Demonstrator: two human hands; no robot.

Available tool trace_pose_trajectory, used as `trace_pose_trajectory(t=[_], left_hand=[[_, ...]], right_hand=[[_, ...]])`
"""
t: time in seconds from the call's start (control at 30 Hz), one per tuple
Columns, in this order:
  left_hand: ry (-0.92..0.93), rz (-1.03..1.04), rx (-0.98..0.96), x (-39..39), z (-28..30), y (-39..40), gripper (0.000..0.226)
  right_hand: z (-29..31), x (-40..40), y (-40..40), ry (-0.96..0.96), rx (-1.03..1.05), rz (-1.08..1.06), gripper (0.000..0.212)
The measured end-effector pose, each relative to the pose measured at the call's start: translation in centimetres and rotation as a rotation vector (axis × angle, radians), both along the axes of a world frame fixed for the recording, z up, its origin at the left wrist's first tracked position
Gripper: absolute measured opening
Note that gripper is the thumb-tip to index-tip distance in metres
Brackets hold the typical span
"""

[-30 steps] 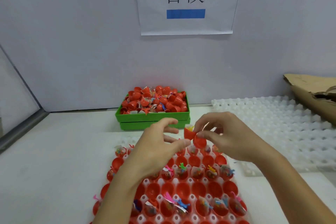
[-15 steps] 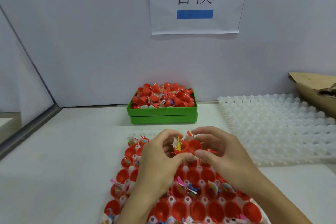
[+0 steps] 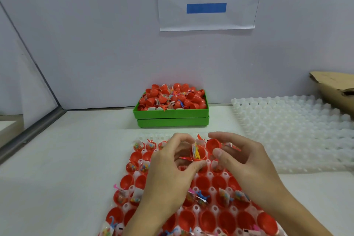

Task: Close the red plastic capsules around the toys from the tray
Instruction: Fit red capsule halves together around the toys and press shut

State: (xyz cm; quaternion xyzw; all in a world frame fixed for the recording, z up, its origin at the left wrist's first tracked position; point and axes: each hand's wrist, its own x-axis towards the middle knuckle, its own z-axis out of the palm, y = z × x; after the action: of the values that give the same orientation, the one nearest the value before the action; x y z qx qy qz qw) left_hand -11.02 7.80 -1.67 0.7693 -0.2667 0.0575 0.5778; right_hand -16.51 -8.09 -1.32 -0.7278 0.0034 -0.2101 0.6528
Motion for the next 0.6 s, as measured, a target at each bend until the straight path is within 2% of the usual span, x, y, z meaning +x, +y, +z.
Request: trace_pose_trajectory(t=[0.1, 0.23, 0.4, 0.5, 0.6], left_hand=[[-0.027, -0.014, 0.009, -0.10, 0.07, -0.05, 0.042], [-0.050, -0.023, 0.001, -0.26, 0.22, -0.11, 0.043], [-0.012, -0.057, -0.014, -0.37, 0.24, -0.16, 0.043], [0.004, -0.048, -0.031, -0.40, 0.22, -0.17, 0.039], [0.007, -0.054, -0.040, -0.47, 0.32, -0.18, 0.038]], right_hand=[[-0.15, -0.07, 0.29, -0.005, -0.030, 0.009, 0.027], [0.00, -0.22, 0.37, -0.064, -0.099, 0.011, 0.034], [0.09, -0.28, -0.10, -0.093, -0.305, 0.045, 0.035], [0.14, -0.22, -0.28, -0.096, -0.304, 0.069, 0.035], [-0.01, -0.14, -0.44, -0.084, -0.272, 0.066, 0.025]])
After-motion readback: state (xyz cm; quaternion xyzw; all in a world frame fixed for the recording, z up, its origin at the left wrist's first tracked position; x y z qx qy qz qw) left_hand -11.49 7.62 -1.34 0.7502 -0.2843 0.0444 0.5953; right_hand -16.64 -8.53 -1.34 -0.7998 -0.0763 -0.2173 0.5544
